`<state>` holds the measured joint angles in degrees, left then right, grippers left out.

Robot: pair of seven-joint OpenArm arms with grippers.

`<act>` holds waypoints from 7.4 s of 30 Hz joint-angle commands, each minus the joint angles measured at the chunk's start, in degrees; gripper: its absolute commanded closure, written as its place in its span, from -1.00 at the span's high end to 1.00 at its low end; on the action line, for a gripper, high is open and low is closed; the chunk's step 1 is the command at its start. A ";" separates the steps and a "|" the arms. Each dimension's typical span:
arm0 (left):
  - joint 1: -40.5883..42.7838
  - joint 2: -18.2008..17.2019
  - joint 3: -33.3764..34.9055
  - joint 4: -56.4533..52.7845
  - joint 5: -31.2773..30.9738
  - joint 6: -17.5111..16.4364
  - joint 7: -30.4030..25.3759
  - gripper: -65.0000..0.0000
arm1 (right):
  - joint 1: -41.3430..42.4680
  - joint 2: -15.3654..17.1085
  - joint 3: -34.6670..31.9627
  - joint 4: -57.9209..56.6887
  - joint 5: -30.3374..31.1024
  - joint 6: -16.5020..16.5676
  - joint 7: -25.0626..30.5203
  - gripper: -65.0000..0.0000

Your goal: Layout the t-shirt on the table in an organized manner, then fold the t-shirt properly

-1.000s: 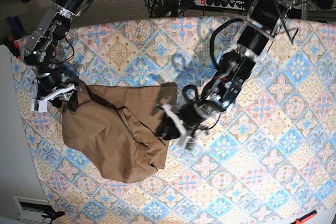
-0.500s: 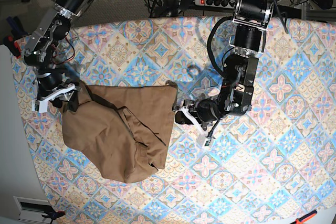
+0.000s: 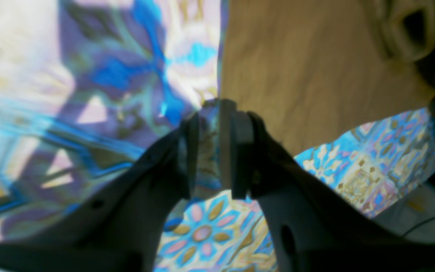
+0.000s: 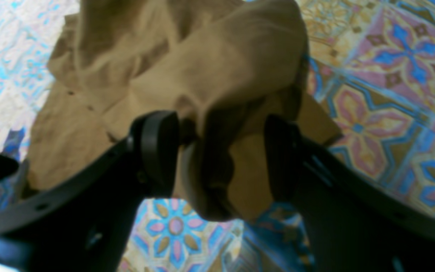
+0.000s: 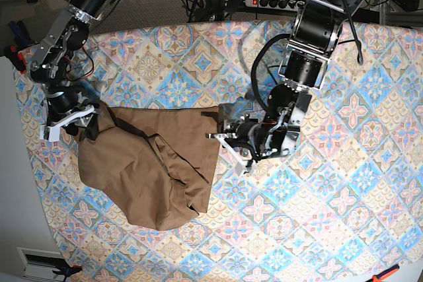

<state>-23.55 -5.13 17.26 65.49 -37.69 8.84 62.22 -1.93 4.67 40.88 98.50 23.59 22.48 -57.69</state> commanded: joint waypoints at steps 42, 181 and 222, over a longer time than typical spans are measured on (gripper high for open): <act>1.53 -0.11 0.11 0.48 10.22 6.32 5.34 -0.54 | 0.84 0.65 0.04 1.33 1.06 0.16 1.30 0.06; 35.02 -21.73 -33.83 34.68 -2.62 -25.32 -1.42 -1.00 | -1.19 0.65 -0.40 -1.49 1.24 9.92 1.30 0.06; 39.59 -21.91 -34.18 34.77 -2.62 -25.32 -1.86 -1.00 | 9.71 1.62 -8.40 -29.09 0.98 16.16 5.69 0.06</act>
<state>16.58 -26.22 -16.56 99.22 -39.72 -16.34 60.90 6.90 5.76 32.40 68.82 24.18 38.46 -52.34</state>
